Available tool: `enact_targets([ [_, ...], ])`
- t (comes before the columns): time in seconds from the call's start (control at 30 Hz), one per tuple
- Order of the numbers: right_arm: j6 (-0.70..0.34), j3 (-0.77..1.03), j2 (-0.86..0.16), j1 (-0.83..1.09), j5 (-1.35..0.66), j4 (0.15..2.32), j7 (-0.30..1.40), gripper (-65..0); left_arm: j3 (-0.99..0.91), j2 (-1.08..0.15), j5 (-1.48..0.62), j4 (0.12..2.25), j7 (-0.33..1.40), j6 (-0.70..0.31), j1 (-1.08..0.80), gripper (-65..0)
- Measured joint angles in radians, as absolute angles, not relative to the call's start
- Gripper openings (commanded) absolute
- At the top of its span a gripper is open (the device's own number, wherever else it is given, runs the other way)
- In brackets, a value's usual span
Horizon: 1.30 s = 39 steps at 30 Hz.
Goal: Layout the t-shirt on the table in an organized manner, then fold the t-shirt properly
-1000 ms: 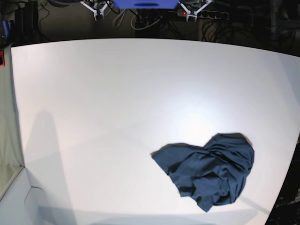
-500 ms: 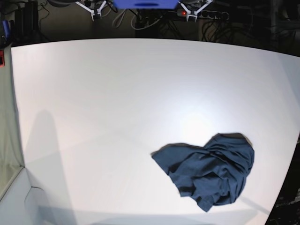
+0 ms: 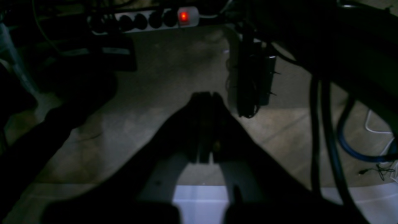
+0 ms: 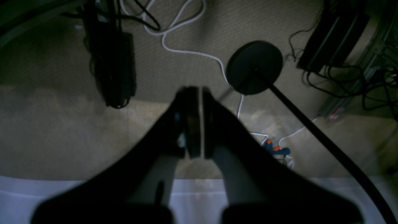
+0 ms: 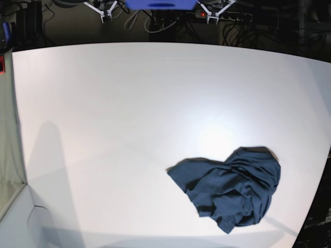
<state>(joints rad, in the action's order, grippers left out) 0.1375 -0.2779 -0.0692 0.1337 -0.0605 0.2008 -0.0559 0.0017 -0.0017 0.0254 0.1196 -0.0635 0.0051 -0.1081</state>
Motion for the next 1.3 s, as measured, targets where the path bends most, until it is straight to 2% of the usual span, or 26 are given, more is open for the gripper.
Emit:
enact_targets([
  [0.2, 0.138, -0.278, -0.069, 0.134, -0.060, 0.201, -0.056, -65.0, 0.006, -0.001, 0.030, 0.125, -0.071, 0.154, -0.108, -64.8],
  [0.7, 0.138, -0.278, -0.069, 0.134, -0.060, 0.201, -0.056, -65.0, 0.008, -0.001, 0.030, 0.128, -0.071, 0.154, -0.111, -64.8],
  [0.87, 0.137, -0.276, -0.079, 0.150, -0.061, 0.214, -0.067, -65.0, 0.008, -0.018, 0.030, 0.167, -0.077, 0.154, -0.165, -64.8],
  [1.3, 0.137, -0.272, -0.194, 0.489, -0.068, 0.756, -0.053, -65.0, 0.002, -0.094, 0.022, 0.632, -0.071, 0.155, -0.457, -64.8],
])
